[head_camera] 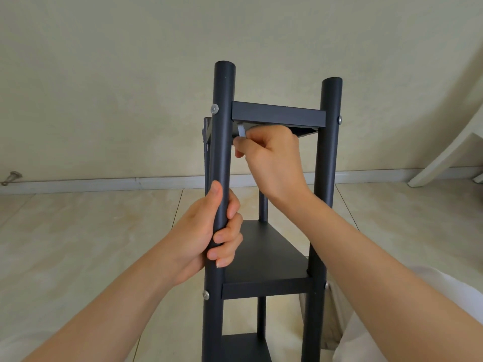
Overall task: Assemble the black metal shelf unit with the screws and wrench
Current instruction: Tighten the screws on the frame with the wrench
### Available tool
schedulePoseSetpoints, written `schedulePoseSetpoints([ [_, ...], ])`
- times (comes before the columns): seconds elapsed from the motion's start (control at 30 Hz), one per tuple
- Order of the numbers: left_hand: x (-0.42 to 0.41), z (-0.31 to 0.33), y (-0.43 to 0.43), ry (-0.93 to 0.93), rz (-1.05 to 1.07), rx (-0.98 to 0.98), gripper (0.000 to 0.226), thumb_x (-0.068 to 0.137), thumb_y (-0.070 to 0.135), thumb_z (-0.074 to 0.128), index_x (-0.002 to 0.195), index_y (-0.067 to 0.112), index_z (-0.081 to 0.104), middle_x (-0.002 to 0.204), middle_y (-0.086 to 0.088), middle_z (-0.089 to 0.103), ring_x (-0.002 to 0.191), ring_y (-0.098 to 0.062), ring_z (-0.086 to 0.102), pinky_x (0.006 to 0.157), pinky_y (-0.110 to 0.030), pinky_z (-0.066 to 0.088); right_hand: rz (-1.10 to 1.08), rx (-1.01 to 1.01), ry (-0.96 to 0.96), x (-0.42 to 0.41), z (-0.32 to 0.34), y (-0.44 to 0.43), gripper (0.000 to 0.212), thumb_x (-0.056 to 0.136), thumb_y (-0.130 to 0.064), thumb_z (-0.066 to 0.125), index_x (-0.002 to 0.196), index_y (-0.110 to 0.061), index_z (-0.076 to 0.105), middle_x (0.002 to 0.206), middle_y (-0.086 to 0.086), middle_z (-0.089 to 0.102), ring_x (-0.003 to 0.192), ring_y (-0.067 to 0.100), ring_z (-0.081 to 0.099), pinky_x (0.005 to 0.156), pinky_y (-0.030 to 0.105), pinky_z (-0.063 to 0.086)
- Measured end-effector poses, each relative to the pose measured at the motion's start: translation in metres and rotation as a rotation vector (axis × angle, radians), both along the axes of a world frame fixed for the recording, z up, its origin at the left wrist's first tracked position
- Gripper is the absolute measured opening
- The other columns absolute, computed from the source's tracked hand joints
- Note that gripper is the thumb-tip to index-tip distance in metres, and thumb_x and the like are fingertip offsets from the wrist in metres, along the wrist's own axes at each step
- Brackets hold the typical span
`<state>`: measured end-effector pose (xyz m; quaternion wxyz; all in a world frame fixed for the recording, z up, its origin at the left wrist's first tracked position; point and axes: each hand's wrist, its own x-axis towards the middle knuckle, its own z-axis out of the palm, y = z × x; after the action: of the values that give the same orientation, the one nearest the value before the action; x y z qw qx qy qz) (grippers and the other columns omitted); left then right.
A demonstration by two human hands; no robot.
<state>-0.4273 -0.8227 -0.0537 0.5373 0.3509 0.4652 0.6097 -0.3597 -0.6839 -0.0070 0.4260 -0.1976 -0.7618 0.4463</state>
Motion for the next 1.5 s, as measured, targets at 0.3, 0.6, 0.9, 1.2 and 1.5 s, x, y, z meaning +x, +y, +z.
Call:
schedulePoseSetpoints([
  [0.3,0.0,0.0,-0.001,0.006,-0.019,0.006,0.062,0.068,0.083,0.064,0.073,0.022,0.051,0.052,0.004,0.034,0.035,-0.008,0.03,0.039,-0.022,0.036,0.019,0.005,0.031,0.003,0.001,-0.002,0.032,0.086,-0.004,0.059,0.063,0.016,0.05,0.045,-0.002,0.028,0.047,0.008,0.026,0.048,0.02,0.026],
  [0.6,0.0,0.0,-0.002,0.012,-0.024,0.012,0.062,0.068,0.083,0.064,0.072,0.023,0.051,0.051,0.005,0.035,0.035,-0.008,0.03,0.04,-0.021,0.037,-0.021,0.079,0.071,-0.007,-0.009,-0.004,0.048,0.093,-0.01,0.059,0.052,0.001,0.036,0.045,0.007,0.031,0.048,0.01,0.024,0.047,0.024,0.025],
  [0.9,0.0,0.0,-0.005,0.007,-0.026,0.012,0.062,0.07,0.082,0.065,0.073,0.021,0.05,0.052,0.004,0.033,0.035,-0.009,0.03,0.039,-0.023,0.037,-0.031,0.232,0.123,-0.016,-0.024,-0.001,0.043,0.095,-0.003,0.056,0.052,-0.004,0.048,0.045,-0.012,0.049,0.049,-0.004,0.056,0.048,0.021,0.044],
  [1.2,0.003,0.001,-0.006,-0.014,-0.02,0.009,0.066,0.065,0.083,0.068,0.072,0.021,0.048,0.052,0.003,0.033,0.035,-0.01,0.029,0.04,-0.022,0.037,-0.035,0.285,0.267,-0.029,-0.02,-0.008,0.066,0.089,0.009,0.057,0.061,-0.041,0.023,0.045,-0.024,0.021,0.045,-0.003,0.044,0.048,0.004,0.026],
  [1.5,-0.006,-0.001,-0.007,0.027,0.013,0.007,0.065,0.068,0.083,0.066,0.073,0.021,0.049,0.052,0.003,0.033,0.035,-0.009,0.029,0.039,-0.023,0.037,-0.035,0.089,0.073,-0.023,-0.02,-0.012,0.05,0.096,-0.007,0.055,0.049,-0.016,0.041,0.041,-0.017,0.05,0.043,0.005,0.049,0.048,0.021,0.042],
])
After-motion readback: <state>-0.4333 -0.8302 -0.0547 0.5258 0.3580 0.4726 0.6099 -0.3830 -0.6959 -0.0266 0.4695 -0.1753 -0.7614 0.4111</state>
